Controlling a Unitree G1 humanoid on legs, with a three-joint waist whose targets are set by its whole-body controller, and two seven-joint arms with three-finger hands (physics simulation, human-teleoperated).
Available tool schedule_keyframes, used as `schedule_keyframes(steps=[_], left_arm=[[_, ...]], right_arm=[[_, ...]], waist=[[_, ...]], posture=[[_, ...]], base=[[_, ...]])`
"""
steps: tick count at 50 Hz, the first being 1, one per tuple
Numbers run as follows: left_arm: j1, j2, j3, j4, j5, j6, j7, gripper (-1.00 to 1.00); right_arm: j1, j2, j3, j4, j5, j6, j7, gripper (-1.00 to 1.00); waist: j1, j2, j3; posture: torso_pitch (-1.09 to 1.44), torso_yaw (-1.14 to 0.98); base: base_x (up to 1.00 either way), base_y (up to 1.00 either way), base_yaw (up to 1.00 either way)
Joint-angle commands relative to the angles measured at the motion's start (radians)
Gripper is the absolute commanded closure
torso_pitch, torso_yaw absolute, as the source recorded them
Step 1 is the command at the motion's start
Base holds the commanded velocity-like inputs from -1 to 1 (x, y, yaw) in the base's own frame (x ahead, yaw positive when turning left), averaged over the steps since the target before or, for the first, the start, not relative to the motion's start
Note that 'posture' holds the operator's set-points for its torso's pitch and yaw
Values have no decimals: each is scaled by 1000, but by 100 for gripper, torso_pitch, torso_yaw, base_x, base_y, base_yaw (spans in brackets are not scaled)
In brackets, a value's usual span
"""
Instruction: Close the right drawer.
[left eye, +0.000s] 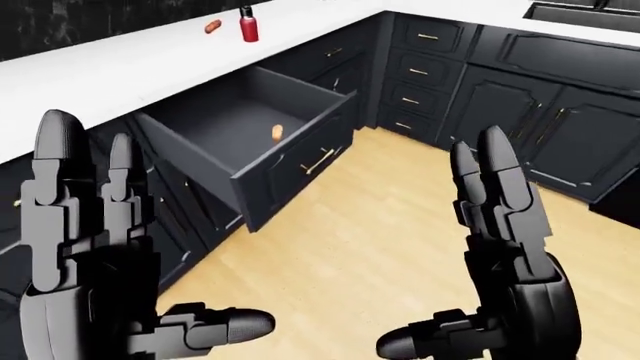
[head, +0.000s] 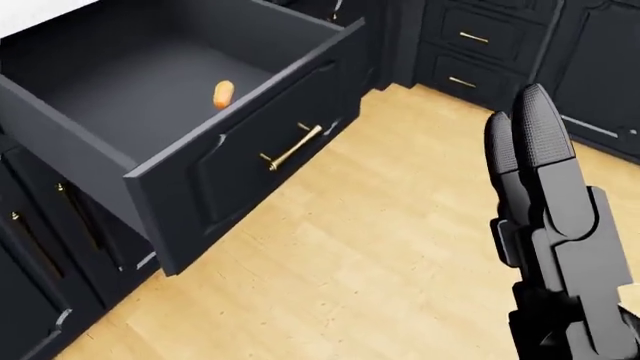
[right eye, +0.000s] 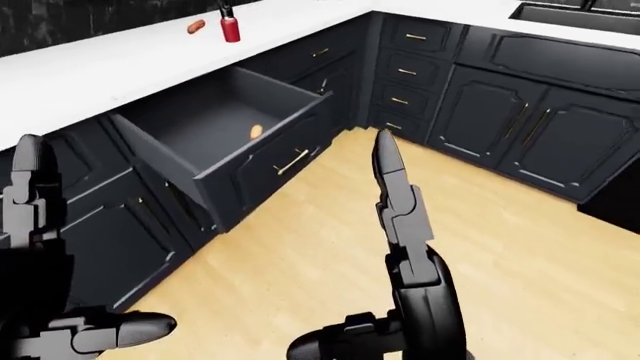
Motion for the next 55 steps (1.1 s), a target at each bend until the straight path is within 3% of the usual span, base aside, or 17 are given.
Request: schedule_keyframes(steps=[1,6,8,9,10,18,22,23,29,31,33,37,42,44,45,47,55], left_arm=[[-5,1,-4,-37,-3,-29,-1,-100],[-5,0,-5,-37,-2,-29,-1,-100],[-5,1,-4,-37,-2,-29,-1,-100],[-4,0,-4,-37,-1,-31,-1,-100],[-5,1,-4,-37,-2,-30,0,-100],[-7,4,-6,-37,-2,-29,4,-100],[-5,0,-4,-37,-2,-30,0,-100],[-5,-2,-4,-37,-2,-30,-2,-100],[-7,-10,-2,-37,1,-27,-10,-100],[-6,-10,-2,-37,0,-28,-10,-100],[-8,-9,-1,-37,-1,-27,-10,-100],[-7,-6,-2,-37,-2,-28,-7,-100],[-6,-3,-1,-37,-6,-28,-4,-100],[-4,-4,-1,-37,-5,-30,-6,-100],[-4,-5,0,-37,-6,-30,-7,-100],[-5,-6,1,-37,-5,-28,-9,-100],[-6,-5,-2,-37,-3,-27,-7,-100]], right_arm=[[-7,-1,-2,-41,5,-25,-11,-100],[-8,-2,-1,-36,4,-25,-12,-100],[-7,-2,-2,-35,6,-27,-12,-100],[-5,-2,-2,-33,5,-30,-12,-100],[-5,-2,-4,-32,6,-31,-12,-100],[-5,-1,-11,-10,13,-47,-11,-100],[-32,12,-23,-1,-10,-4,-23,-100],[-42,21,-31,2,-24,8,-40,-100],[-55,22,-29,-23,-50,48,-49,-100],[-47,16,-15,-17,-64,40,-46,-100],[-50,15,-14,-17,-69,46,-45,-100],[-47,14,-12,-19,-66,49,-44,-100],[-45,11,-8,-23,-65,52,-43,-100],[-43,10,-9,-19,-62,48,-44,-100],[-42,10,-10,-17,-62,45,-45,-100],[-40,10,-14,-10,-58,36,-46,-100],[-36,11,-18,-2,-50,25,-40,-100]], waist=[[1,1,-5],[2,-65,-2],[-10,-132,-28],[-22,-87,-9],[-18,-95,-13],[-11,-18,14],[-13,45,-15],[-5,11,-4],[3,-60,-36],[-1,-44,-37],[-3,-53,-8],[-7,-67,-19],[-14,-11,-4],[-9,63,-27],[0,17,-15],[2,16,-6],[-10,-80,0]], posture=[[0,0],[0,0],[0,0],[0,0],[0,0],[0,0],[0,0],[0,0],[0,0],[0,0],[0,0],[0,0],[0,0],[0,0],[0,0],[0,0],[0,0]], base=[[0,0,-51],[0,0,-52],[0,0,-52],[0,0,-51],[0,0,-52],[0,0,-48],[0,0,-11],[0,0,0],[0,0,0],[0,6,0],[0,25,0],[0,27,0],[0,27,0],[0,28,0],[0,28,0],[0,27,0],[0,27,0]])
